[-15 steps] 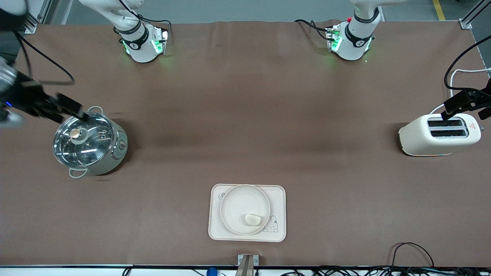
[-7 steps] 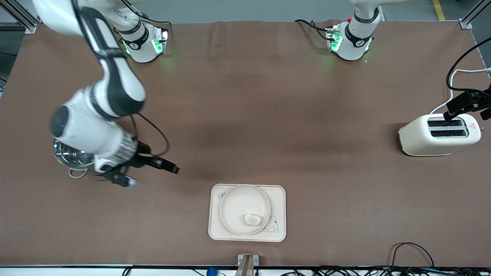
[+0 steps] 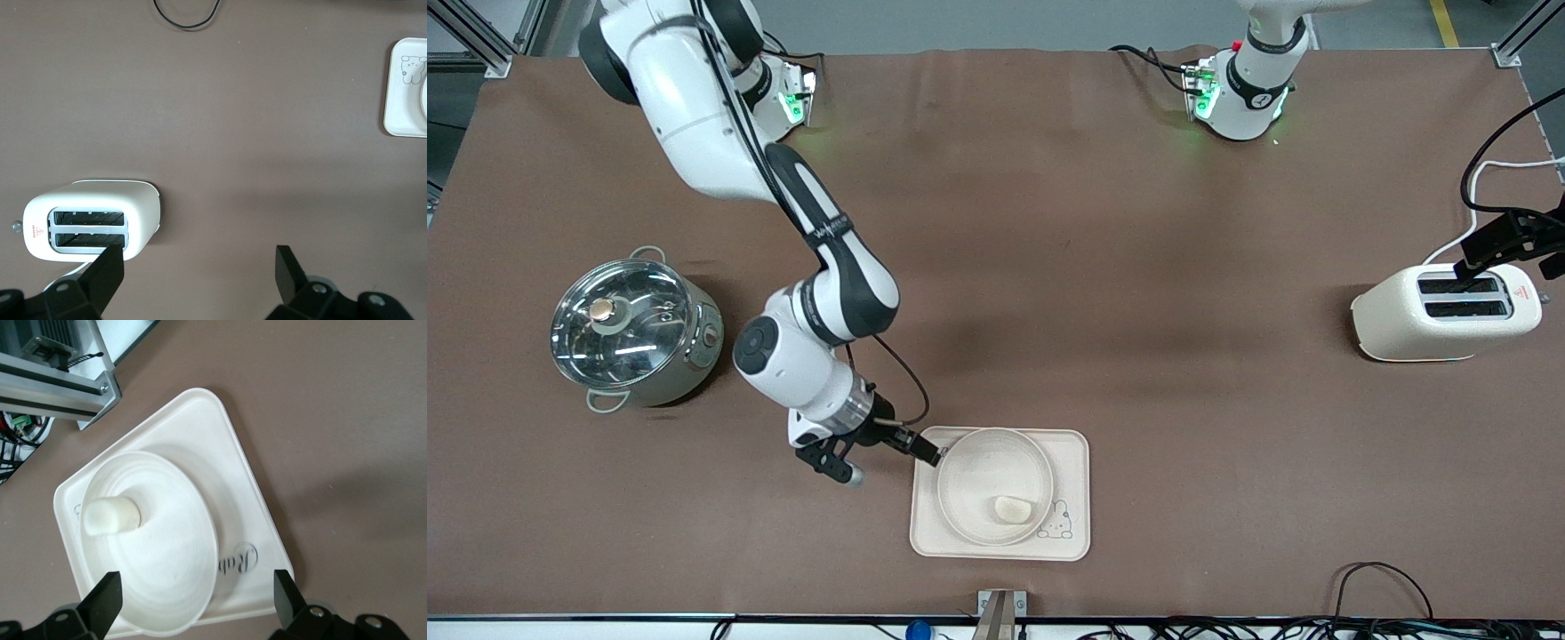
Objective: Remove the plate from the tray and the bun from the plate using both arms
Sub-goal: 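Reach the right gripper down to the rim of the white plate, then grip the plate rim with the right gripper and lift it off the tray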
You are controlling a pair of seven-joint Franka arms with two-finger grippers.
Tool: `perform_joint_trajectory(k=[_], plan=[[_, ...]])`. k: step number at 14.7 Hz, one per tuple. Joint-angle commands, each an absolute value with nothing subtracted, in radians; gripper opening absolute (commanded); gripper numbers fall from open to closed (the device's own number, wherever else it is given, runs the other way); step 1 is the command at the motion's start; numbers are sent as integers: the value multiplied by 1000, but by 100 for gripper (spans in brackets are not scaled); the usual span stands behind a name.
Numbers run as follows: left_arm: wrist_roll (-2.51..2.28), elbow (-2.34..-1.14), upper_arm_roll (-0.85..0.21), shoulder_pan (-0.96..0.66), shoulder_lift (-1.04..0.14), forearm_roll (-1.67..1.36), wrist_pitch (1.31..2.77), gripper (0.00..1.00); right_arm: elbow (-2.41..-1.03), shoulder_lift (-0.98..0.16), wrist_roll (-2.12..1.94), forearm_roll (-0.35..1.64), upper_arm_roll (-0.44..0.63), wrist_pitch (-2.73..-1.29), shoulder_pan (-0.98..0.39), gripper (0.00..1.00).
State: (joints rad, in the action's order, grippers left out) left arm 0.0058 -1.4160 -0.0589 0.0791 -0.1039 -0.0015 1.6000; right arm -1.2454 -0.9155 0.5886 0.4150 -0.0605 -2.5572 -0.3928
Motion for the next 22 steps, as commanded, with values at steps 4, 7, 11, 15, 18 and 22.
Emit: perform_joint_trajectory(k=[4,7,11,15,18,22], plan=[[28,-1404,-60,81,-110,5,1600,100,-1075,-1066,589,428,-52,-2605,-413,99],[29,-1404,-60,83,-110,5,1600,100,-1036,-1110,548,422,-49,-2608,-426,91],[29,-1404,-60,83,-110,3,1600,100,-994,-1167,479,422,-51,-2663,-430,52],[29,-1404,-60,83,-112,3,1600,100,-985,-1173,465,422,-49,-2665,-437,3],[29,-1404,-60,83,-112,3,1598,100,-985,-1177,437,422,-51,-2665,-436,0],[29,-1404,-60,83,-110,2,1600,100,-986,-1149,385,423,-52,-2665,-428,1]])
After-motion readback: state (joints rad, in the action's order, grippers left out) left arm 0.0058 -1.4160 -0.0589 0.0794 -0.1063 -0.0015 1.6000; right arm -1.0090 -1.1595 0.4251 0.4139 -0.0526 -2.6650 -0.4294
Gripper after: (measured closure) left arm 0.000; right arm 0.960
